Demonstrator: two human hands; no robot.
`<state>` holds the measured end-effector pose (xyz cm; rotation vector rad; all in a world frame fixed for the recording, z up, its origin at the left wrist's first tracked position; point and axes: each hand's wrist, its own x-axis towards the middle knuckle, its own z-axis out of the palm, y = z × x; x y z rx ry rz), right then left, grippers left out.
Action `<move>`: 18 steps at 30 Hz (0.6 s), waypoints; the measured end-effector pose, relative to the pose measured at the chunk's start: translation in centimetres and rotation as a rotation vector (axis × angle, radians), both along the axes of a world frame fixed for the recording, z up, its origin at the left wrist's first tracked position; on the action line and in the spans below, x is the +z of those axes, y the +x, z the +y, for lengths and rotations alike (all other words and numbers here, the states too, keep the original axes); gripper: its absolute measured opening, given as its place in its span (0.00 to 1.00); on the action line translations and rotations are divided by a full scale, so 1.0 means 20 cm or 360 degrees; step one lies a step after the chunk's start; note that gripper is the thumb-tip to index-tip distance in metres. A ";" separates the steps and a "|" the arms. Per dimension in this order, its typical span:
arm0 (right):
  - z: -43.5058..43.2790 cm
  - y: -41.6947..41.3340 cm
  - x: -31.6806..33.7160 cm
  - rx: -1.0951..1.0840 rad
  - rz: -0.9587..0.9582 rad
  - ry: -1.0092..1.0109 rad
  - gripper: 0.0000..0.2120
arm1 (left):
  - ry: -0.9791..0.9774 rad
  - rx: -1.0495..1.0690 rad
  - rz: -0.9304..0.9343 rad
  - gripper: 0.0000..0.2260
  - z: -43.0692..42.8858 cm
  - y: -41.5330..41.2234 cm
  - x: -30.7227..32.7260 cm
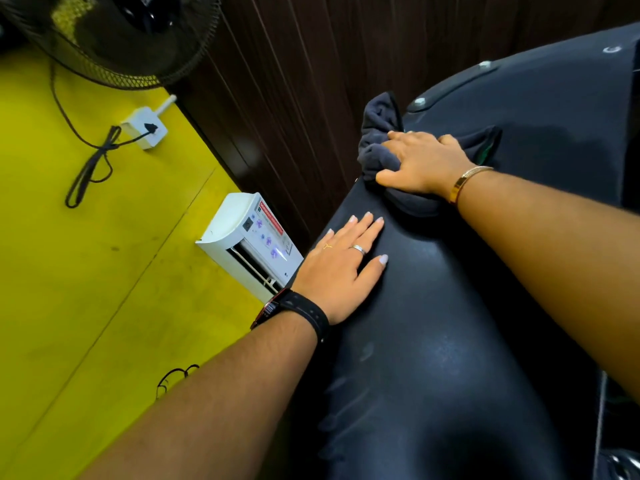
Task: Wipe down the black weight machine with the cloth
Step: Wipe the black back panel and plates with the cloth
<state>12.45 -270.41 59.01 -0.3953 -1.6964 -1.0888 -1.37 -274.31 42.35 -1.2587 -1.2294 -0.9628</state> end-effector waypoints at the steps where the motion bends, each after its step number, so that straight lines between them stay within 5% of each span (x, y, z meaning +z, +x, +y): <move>1: 0.01 0.00 0.00 -0.0017 0.0028 0.0009 0.30 | -0.0003 -0.0012 0.0001 0.24 0.00 0.00 0.00; 18: 0.13 0.17 0.02 -0.0035 0.0316 0.0075 0.31 | -0.0019 -0.0054 0.0014 0.24 0.01 -0.02 0.01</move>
